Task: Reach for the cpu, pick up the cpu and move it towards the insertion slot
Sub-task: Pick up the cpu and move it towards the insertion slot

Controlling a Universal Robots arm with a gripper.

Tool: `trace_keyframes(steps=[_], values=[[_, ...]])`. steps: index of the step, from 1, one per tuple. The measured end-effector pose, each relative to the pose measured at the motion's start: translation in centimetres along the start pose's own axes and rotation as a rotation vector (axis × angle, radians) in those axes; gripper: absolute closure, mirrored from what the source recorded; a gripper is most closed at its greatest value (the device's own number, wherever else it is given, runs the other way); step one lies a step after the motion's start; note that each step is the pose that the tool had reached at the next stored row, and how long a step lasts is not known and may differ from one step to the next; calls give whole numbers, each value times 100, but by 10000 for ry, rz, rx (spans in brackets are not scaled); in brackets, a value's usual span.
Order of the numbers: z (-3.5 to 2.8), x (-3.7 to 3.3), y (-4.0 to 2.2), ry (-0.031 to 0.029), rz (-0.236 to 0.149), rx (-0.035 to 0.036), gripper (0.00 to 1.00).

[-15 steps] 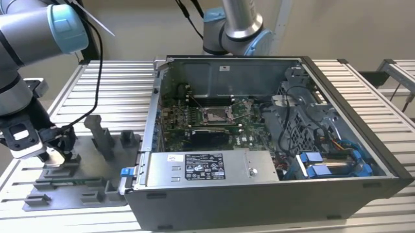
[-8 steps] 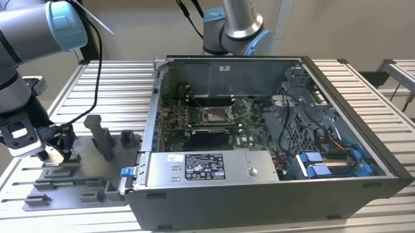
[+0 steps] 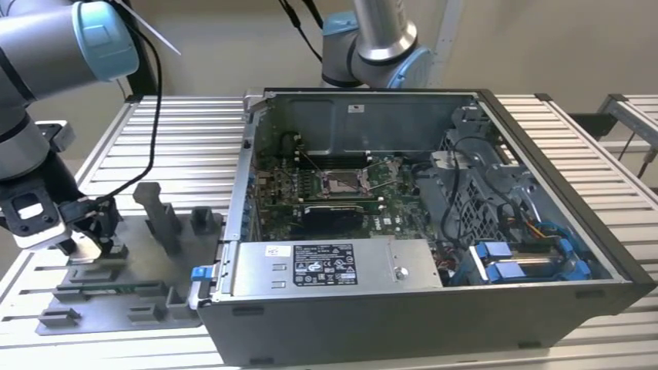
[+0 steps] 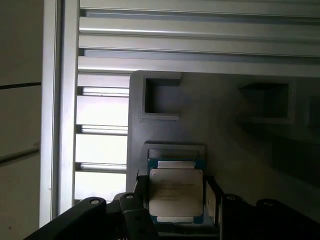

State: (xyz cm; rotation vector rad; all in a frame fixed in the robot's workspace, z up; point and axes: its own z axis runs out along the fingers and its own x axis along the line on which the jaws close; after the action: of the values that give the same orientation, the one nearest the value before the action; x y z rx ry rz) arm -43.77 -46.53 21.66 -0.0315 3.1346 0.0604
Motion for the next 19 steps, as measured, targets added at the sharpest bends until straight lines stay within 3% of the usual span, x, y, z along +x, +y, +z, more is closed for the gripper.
trace_keyframes(steps=[12,19], values=[[-101,-1,4,0,0,-1,100],[-225,-2,9,0,0,0,100]])
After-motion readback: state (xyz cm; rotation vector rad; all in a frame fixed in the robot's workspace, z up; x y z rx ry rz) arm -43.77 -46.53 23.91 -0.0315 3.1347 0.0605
